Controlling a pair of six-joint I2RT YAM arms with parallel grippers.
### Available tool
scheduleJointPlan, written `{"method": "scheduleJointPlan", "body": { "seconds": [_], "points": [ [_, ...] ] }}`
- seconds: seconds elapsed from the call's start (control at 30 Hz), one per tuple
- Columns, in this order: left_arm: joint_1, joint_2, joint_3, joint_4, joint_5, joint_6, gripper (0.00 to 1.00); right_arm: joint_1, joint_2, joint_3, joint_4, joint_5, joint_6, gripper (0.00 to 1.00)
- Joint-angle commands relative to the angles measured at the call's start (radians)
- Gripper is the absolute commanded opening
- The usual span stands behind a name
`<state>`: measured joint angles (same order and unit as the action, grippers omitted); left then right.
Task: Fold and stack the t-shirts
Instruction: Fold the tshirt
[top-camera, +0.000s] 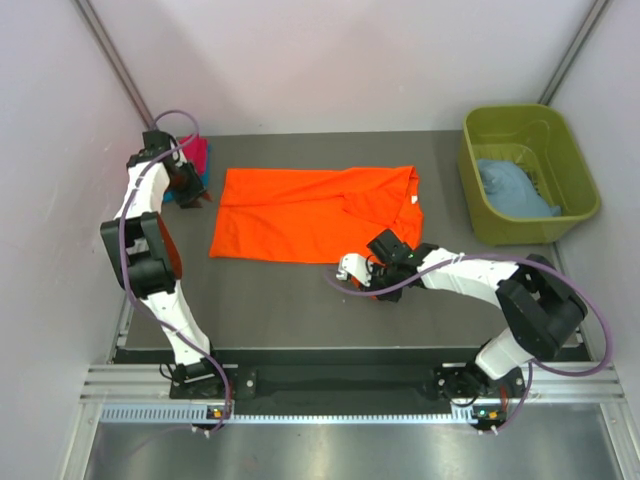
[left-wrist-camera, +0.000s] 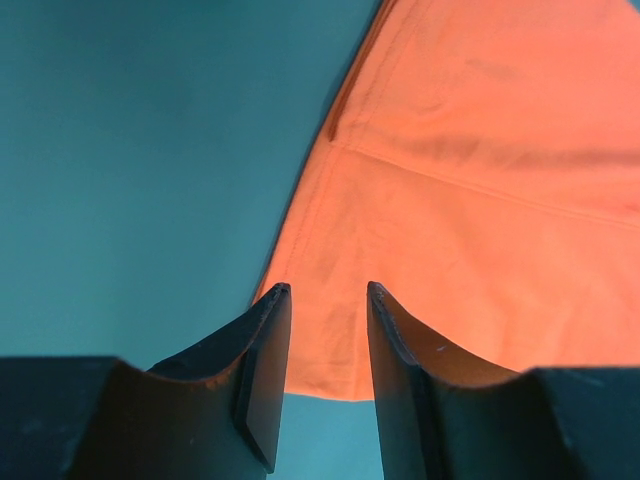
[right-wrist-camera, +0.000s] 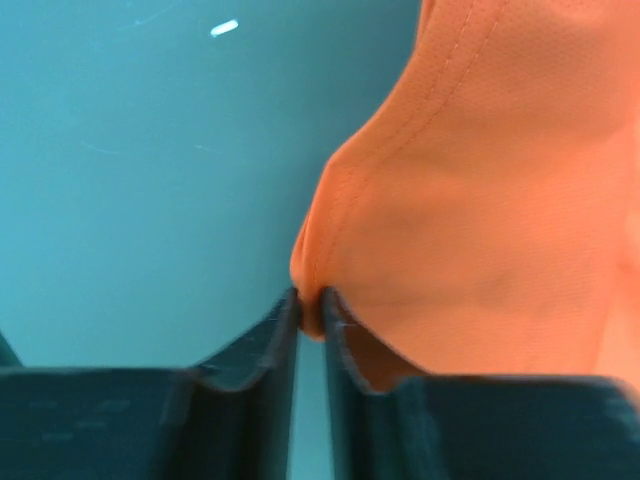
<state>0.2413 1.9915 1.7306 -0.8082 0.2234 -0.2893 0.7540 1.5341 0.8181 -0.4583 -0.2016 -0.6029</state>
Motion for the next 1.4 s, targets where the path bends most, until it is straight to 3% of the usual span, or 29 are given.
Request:
{"method": "scheduleJointPlan", "body": {
  "seconds": [0.0, 0.3, 0.63, 0.9, 1.37],
  "points": [
    [0.012, -0.082, -0.044, -0.028, -0.058, 0.006, 0.42, 0.021, 0.009, -0.008, 0.032, 0.020, -0.011, 0.12],
    [0.056, -0.152, -0.253, -0.078, -0.093, -0.031, 0.44, 0.019, -0.074, 0.070, -0.046, 0.114, -0.021, 0.03],
    [0.056, -0.115, -0.249, -0.083, -0.093, -0.036, 0.44, -0.001, -0.051, 0.101, -0.033, 0.126, -0.017, 0.00],
    [0.055, -0.123, -0.362, -0.077, -0.087, -0.051, 0.44, -0.013, -0.031, 0.121, -0.026, 0.123, -0.008, 0.00],
    [0.044, -0.034, -0.333, -0.048, -0.067, -0.059, 0.43, -0.022, 0.006, 0.136, -0.019, 0.129, 0.008, 0.00]
  ]
}}
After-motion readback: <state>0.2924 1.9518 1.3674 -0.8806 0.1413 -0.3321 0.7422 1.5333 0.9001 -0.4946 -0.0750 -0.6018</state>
